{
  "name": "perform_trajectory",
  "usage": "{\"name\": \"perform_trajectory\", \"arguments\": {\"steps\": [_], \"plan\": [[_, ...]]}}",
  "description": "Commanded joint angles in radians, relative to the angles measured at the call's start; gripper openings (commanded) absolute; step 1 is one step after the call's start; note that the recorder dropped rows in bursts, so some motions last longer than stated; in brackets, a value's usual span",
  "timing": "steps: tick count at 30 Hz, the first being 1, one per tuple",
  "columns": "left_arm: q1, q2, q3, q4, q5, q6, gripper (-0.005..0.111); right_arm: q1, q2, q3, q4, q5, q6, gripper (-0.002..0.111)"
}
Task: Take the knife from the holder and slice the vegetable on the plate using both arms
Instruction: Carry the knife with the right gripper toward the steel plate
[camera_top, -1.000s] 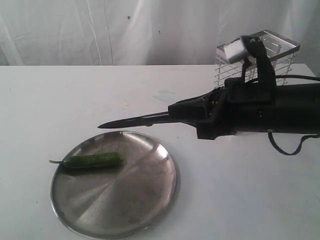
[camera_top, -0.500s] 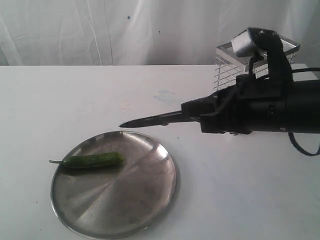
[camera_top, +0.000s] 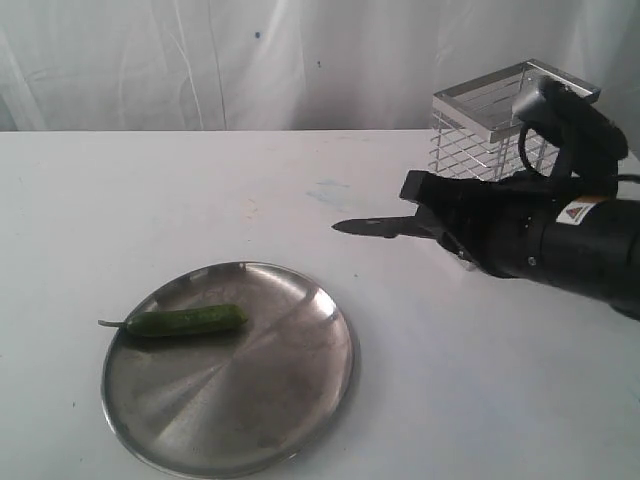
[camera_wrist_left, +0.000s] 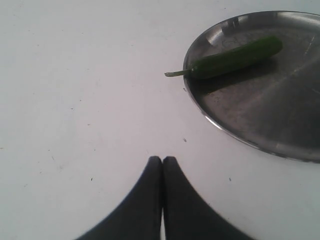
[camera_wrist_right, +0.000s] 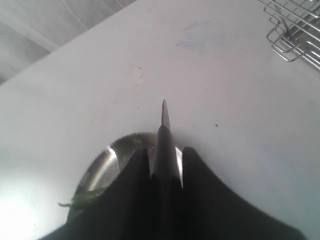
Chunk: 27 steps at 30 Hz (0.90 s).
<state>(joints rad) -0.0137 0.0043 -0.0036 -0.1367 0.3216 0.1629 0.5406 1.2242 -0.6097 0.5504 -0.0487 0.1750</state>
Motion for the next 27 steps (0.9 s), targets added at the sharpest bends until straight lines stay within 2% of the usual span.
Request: {"name": "perform_trajectory", "arguments": {"steps": [1, 6, 8, 10, 13, 18, 24, 27], "plan": [[0.002, -0.004, 0.004, -0.011, 0.008, -0.006, 0.0, 0.072, -0.007, 0.098, -0.087, -0.223, 0.257, 0.0], [0.002, -0.004, 0.004, -0.011, 0.008, -0.006, 0.0, 0.098, 0.001, 0.22, -0.377, -0.475, 0.79, 0.0], [0.002, -0.004, 0.004, -0.011, 0.008, -0.006, 0.0, 0.098, 0.022, 0.281, -0.525, -0.645, 1.003, 0.0], [0.002, -0.004, 0.004, -0.011, 0.008, -0.006, 0.0, 0.098, 0.053, 0.329, -0.566, -0.781, 1.094, 0.0], [0.002, -0.004, 0.004, -0.011, 0.008, -0.006, 0.0, 0.098, 0.104, 0.381, -0.593, -0.873, 1.138, 0.0], [0.002, -0.004, 0.004, -0.011, 0.008, -0.006, 0.0, 0.098, 0.185, 0.427, -0.622, -0.926, 1.138, 0.0], [0.002, -0.004, 0.004, -0.011, 0.008, -0.006, 0.0, 0.098, 0.307, 0.437, -0.671, -1.157, 1.138, 0.0], [0.002, -0.004, 0.004, -0.011, 0.008, -0.006, 0.0, 0.098, 0.374, 0.437, -0.644, -1.172, 1.138, 0.0]]}}
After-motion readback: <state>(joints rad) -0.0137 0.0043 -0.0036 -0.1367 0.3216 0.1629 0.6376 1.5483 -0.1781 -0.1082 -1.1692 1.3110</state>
